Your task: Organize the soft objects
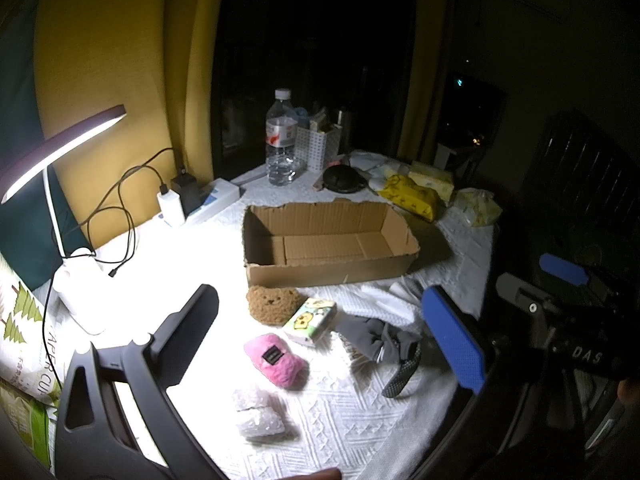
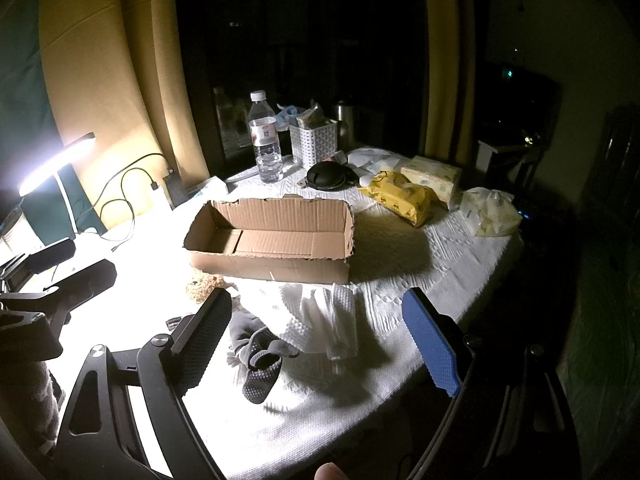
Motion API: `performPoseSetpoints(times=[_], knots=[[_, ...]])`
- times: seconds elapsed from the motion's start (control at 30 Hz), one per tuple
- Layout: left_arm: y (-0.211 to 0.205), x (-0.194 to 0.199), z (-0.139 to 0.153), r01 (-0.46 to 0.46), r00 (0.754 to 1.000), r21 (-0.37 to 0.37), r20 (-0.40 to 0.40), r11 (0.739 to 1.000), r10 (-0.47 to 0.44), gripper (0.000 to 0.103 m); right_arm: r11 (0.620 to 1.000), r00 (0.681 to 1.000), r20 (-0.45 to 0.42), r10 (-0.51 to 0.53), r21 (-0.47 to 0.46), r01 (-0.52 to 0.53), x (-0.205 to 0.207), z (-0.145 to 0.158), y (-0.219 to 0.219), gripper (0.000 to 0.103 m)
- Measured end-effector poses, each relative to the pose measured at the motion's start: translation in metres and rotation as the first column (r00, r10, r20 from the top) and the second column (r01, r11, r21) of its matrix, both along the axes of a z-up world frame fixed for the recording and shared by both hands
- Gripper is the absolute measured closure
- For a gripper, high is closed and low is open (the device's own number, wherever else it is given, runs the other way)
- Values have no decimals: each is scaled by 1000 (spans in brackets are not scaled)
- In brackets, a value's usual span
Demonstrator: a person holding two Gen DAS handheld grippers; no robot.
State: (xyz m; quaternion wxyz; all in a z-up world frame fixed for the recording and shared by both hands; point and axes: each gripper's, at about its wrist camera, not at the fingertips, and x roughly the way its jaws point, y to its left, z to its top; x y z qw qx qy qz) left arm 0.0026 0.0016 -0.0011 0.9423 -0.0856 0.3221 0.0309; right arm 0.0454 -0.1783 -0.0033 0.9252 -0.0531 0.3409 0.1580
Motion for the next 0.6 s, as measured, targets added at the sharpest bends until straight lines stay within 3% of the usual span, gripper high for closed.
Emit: performPoseSetpoints(times=[0.23, 0.4, 0.6], knots=[[2, 3, -1, 2, 1000, 2, -7, 1000, -2, 0, 1000, 1000, -1, 2, 1, -2, 2, 4, -4, 14], [4, 8, -6, -9, 1000, 27, -8, 1000, 9, 0, 1000, 1000, -13, 8, 6, -8, 8, -13, 1, 14], [9, 13, -36, -22, 996, 42, -86, 999, 26, 1, 1000, 999, -31, 27, 0, -27, 17, -29, 0, 14]])
